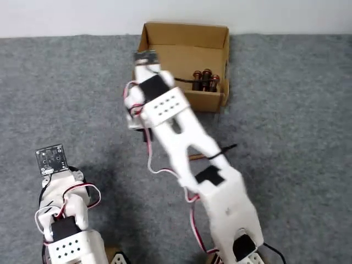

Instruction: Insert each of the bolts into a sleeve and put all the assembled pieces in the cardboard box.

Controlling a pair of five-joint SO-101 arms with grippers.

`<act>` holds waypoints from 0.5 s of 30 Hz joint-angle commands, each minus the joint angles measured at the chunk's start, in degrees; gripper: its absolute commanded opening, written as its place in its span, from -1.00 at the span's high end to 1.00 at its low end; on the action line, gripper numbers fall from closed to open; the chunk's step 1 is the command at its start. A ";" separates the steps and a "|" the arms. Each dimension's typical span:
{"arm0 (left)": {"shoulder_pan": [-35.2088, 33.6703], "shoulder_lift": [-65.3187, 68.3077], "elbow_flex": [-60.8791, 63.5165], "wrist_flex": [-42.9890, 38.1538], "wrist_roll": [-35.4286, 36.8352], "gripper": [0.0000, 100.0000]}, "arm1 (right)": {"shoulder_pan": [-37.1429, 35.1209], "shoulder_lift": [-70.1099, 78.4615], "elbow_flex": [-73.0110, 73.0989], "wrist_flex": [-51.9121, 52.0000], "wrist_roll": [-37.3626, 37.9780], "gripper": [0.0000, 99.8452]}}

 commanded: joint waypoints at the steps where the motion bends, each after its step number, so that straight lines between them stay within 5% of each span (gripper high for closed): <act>1: 1.32 -0.09 -0.66 -1.23 -0.62 0.99 | 4.18 -13.93 10.20 2.42 -1.93 0.98; 15: 3.16 0.00 -0.66 -1.14 -0.62 0.98 | 21.49 -45.58 45.89 -4.53 -8.09 0.98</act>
